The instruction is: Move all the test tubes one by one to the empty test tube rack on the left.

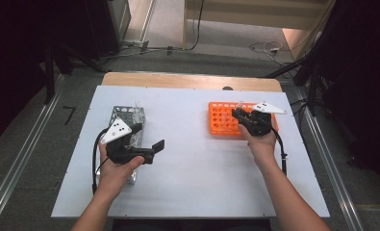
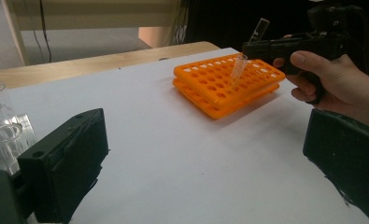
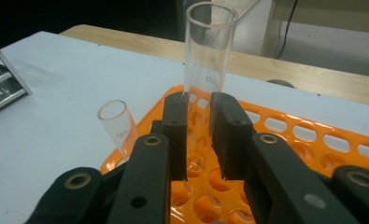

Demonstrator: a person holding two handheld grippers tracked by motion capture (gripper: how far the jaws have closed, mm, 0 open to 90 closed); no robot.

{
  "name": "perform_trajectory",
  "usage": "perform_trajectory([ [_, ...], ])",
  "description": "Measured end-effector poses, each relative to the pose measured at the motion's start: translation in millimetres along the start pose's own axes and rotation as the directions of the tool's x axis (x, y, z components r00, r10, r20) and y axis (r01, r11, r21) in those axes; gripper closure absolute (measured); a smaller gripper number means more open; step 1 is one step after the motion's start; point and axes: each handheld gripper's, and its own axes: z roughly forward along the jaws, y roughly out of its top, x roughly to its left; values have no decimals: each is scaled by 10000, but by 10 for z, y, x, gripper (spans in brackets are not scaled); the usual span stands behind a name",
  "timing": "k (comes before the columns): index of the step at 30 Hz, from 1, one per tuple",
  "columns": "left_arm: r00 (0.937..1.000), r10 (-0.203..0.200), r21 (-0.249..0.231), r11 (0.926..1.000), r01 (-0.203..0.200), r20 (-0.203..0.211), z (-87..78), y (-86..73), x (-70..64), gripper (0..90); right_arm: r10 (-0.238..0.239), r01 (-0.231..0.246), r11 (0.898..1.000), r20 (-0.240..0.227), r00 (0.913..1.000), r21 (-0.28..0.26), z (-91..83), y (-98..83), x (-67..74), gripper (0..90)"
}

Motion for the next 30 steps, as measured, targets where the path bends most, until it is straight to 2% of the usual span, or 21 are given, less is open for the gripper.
perform_trajectory([
  [6, 10000, 59, 23, 10000, -59, 63, 15, 5, -28, 0, -75, 69, 9999, -338, 9994, -154, -198, 64, 21, 739],
  [14, 9998, 100, 20, 9999, -100, 147, 30, 17, -67, 0, -398, 363, 9986, -982, 9944, -375, -503, 84, 184, 739],
  [22, 9995, 148, -6, 9999, -148, 264, 46, 29, -108, 0, -701, 631, 9969, -1699, 9830, -460, -705, 6, 429, 739],
  [30, 9989, 230, 22, 9997, -231, 401, 66, 31, -169, 0, -986, 926, 9950, -2371, 9665, -366, -764, -97, 688, 738],
])
